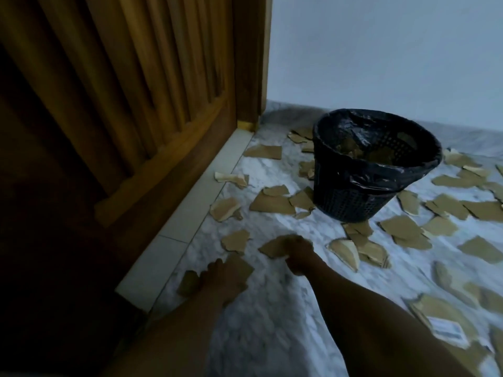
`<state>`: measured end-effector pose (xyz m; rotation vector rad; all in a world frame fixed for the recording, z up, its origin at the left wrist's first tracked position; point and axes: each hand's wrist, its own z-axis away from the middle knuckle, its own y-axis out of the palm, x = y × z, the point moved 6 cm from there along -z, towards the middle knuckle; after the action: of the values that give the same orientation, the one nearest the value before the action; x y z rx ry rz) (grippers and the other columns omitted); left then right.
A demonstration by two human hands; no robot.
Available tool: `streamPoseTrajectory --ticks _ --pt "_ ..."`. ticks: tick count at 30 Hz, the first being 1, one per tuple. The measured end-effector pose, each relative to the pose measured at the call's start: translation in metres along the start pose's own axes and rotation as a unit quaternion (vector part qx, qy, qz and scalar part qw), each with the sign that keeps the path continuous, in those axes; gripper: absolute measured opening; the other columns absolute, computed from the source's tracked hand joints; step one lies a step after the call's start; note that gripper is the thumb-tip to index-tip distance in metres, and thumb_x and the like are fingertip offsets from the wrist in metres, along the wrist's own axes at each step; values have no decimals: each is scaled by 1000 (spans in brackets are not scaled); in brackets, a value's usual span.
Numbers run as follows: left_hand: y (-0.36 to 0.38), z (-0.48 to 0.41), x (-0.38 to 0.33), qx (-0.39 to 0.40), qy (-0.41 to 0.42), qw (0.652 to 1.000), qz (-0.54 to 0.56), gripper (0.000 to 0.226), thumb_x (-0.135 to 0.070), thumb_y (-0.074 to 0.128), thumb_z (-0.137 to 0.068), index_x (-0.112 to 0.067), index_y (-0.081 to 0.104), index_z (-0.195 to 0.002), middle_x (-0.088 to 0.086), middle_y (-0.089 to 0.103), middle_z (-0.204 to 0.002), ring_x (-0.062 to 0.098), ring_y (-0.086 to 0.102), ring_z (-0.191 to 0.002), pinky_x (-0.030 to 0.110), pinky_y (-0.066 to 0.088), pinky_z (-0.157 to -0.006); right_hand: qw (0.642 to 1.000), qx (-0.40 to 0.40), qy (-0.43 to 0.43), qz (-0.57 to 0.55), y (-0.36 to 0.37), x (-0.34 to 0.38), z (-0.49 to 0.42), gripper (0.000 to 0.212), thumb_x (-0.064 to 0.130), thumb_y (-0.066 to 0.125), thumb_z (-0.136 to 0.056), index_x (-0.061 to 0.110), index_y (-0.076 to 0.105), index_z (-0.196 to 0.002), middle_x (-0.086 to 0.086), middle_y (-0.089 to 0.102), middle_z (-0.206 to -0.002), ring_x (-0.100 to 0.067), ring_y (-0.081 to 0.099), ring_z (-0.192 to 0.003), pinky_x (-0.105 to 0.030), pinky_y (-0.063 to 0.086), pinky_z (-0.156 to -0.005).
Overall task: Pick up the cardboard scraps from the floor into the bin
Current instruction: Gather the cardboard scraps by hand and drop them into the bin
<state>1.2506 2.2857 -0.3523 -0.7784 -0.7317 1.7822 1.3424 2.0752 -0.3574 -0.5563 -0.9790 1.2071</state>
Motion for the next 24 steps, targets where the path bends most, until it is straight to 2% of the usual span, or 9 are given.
streamPoseTrajectory --ticks 2,5,9,12,15,17,18,20,24 --pt "5 3 1 -23 3 999 -32 78 -53 60 -90 -19 28 -152 11 37 -148 36 37 -133 52 33 -110 998 10 17 66 1 -10 1 75 13 62 -93 20 21 -155 -10 16 -160 -35 23 -146 -51 42 -107" --pt "3 6 -5 -54 -1 997 -51 82 -46 69 -86 -18 25 -149 12 37 -145 36 36 -131 53 30 -108 994 -42 1 102 -4 -13 12 71 23 74 -86 20 34 -144 -7 36 -142 -33 37 -130 -49 49 -94" --pt "0 3 -28 -23 24 999 -21 107 -41 81 -74 -17 13 -153 13 33 -147 38 32 -134 54 29 -106 994 -32 43 94 -3 -22 19 83 42 84 -74 15 38 -138 -8 37 -139 -34 34 -131 -52 41 -100" --pt "8 3 -37 -45 72 994 -70 87 -45 73 -81 -13 25 -146 10 36 -145 35 32 -135 53 28 -107 994 -39 43 88 -5 -26 22 97 48 90 -61 16 36 -136 -10 41 -136 -35 38 -130 -55 34 -102" --pt "-2 11 -16 -104 45 990 -87 80 -48 64 -85 -11 27 -145 11 29 -146 34 27 -135 51 27 -108 999 -19 23 42 -5 -19 17 66 34 83 -72 16 43 -122 -10 57 -121 -32 52 -119 -52 31 -101" --pt "-6 6 13 -97 -25 992 -76 85 -53 66 -82 -14 26 -146 10 23 -151 34 23 -138 51 27 -109 999 -17 11 27 -9 -7 14 39 39 72 -82 18 53 -108 -7 58 -113 -30 54 -114 -47 32 -97" --pt "-5 1 32 -83 -68 993 -58 90 -55 69 -79 -17 25 -148 9 16 -155 36 18 -141 53 25 -110 999 -20 7 25 -11 1 14 36 48 66 -85 19 55 -102 -7 57 -113 -30 53 -112 -48 33 -95" --pt "-3 -3 60 -64 -134 989 9 87 -50 74 -78 -24 28 -147 8 4 -161 40 10 -146 53 25 -112 998 -13 5 53 -13 13 14 50 63 55 -88 17 58 -107 -9 46 -120 -31 43 -114 -51 34 -95" --pt "-1 -5 72 -54 -162 983 70 87 -39 82 -74 -16 35 -144 16 27 -150 36 35 -135 42 37 -109 996 8 -3 94 -4 19 14 40 34 57 -95 11 52 -127 -13 33 -136 -35 33 -125 -55 35 -99"
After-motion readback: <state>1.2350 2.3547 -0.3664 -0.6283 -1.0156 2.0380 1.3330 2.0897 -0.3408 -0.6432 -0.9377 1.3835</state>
